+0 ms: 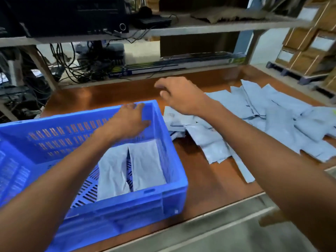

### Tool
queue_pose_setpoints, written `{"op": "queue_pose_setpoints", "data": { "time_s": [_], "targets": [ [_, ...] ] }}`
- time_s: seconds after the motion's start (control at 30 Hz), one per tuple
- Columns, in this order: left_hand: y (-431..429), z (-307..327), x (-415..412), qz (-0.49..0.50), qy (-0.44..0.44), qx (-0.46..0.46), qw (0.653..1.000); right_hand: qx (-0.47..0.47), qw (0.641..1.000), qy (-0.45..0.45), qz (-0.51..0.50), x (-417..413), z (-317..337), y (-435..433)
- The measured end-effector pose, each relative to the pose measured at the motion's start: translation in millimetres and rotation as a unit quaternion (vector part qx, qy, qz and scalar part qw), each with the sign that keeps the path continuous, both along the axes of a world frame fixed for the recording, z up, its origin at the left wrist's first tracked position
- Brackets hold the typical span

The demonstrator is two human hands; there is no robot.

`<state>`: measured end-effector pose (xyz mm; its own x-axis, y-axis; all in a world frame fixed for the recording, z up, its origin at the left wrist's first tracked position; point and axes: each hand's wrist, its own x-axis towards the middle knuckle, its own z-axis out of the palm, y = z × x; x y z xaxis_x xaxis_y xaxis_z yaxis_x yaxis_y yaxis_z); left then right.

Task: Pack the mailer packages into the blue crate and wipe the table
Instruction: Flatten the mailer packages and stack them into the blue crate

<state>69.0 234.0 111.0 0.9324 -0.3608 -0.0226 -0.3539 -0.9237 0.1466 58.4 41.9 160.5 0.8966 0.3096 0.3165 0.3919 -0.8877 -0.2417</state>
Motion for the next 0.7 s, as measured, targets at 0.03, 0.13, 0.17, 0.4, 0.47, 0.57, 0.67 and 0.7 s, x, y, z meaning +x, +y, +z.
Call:
{"op": "queue_pose_setpoints", "data": {
  "time_s": [0.03,0.13,0.17,0.4,0.47,0.57,0.67,0.7],
  "targets": [
    [-24,6,-1,-0.013,-0.035,-0.037,0.999,0.026,0.999,0.000,-0.029,-3,-1,-33],
    [-107,12,-16,-0.071,-0.070,-0.045,0.994,0.049,0.991,0.048,-0.114,-25,-34,-123],
    [-136,9,-22,-0.086,-0.064,-0.027,0.994,0.057,0.987,0.065,-0.134,-35,-53,-147],
    [-249,-90,-29,-0.065,0.094,0.141,0.983,0.044,0.957,0.231,-0.172,-114,-208,-225],
    [-248,-119,-24,-0.056,0.088,0.149,0.983,-0.009,0.965,0.202,-0.167,-129,-232,-229],
    [-237,-140,-19,-0.067,0.070,0.132,0.987,-0.027,0.971,0.165,-0.172,-131,-245,-232],
    [-233,-152,-32,-0.091,0.002,0.157,0.983,-0.033,0.974,0.152,-0.165,-120,-245,-232],
    [-233,-157,-40,-0.080,-0.010,0.146,0.986,-0.033,0.974,0.150,-0.164,-118,-245,-231]
  ]
}}
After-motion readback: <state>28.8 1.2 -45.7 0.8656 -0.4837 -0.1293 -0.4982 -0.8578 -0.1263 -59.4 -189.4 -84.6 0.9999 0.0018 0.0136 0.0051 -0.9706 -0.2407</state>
